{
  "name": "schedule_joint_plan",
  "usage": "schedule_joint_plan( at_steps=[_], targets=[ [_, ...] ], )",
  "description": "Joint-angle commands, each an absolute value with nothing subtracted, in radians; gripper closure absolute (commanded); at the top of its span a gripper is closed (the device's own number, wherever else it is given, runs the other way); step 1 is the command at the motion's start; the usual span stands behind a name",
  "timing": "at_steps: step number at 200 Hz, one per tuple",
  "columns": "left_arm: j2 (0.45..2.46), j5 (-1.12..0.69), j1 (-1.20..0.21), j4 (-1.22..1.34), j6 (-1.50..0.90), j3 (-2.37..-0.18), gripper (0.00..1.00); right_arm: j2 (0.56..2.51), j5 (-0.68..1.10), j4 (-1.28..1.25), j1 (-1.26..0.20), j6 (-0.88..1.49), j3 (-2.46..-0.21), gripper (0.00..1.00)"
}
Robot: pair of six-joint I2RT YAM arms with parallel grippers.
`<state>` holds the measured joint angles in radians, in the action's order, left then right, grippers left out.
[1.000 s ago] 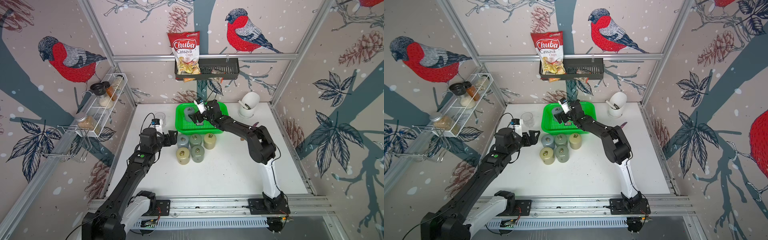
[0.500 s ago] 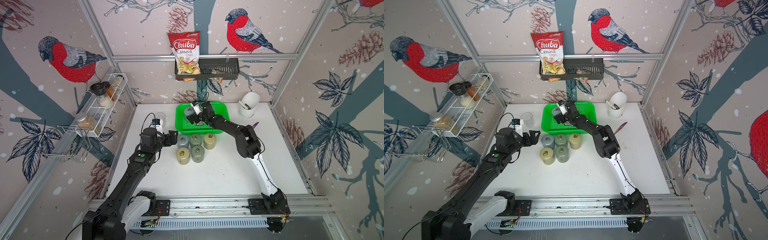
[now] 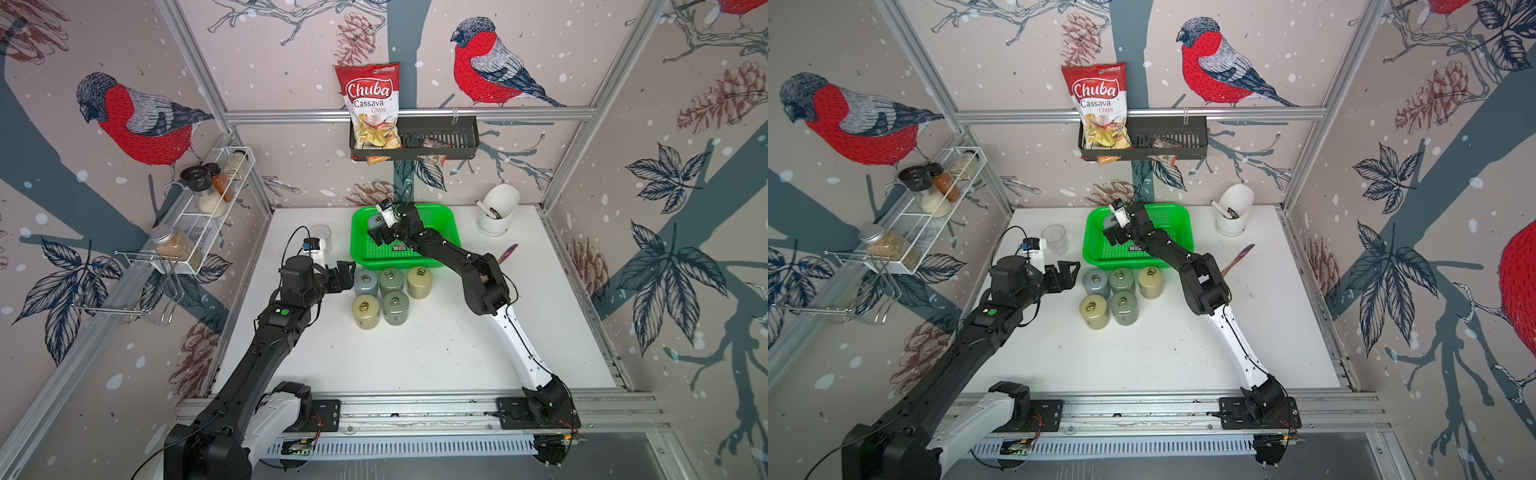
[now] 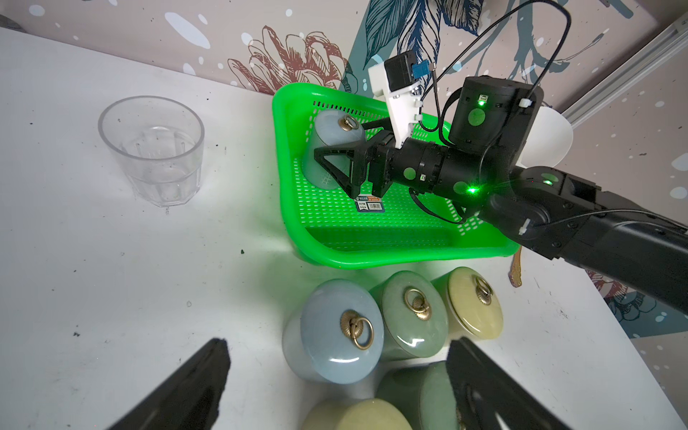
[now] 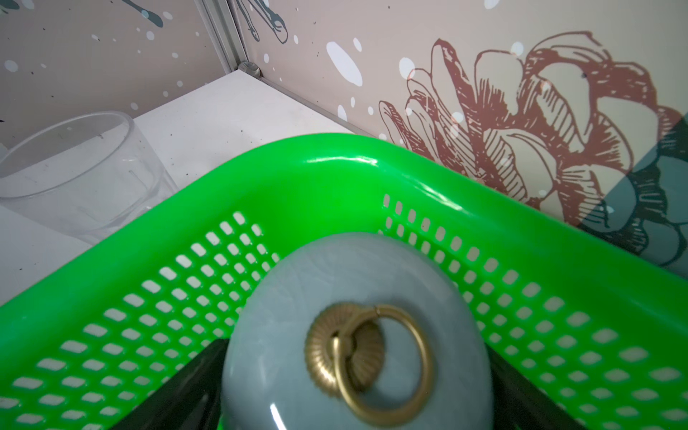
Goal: Take the tea canister out of the basket
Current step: Pick up the tea canister from the basket.
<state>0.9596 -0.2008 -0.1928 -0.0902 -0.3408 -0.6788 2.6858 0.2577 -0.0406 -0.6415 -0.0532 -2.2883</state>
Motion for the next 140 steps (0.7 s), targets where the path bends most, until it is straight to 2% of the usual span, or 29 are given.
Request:
schedule_joint_plan(
  at_steps=[1, 98, 140],
  targets=[
    [0.959, -0.193, -0.193, -0.064, -0.339, -0.677, 0.05, 2.699, 0.277, -0.071, -0.640, -0.034, -2.302, 0.00],
    [0.959, -0.181, -0.193, -0.070, -0.337, -0.678, 0.04, 2.732, 0.285, -0.166, -0.640, -0.013, -2.314, 0.00],
    [0.962, -0.179, -0.193, -0.070, -0.334, -0.677, 0.04, 2.738, 0.302, -0.185, -0.637, -0.002, -2.320, 0.09]
  ],
)
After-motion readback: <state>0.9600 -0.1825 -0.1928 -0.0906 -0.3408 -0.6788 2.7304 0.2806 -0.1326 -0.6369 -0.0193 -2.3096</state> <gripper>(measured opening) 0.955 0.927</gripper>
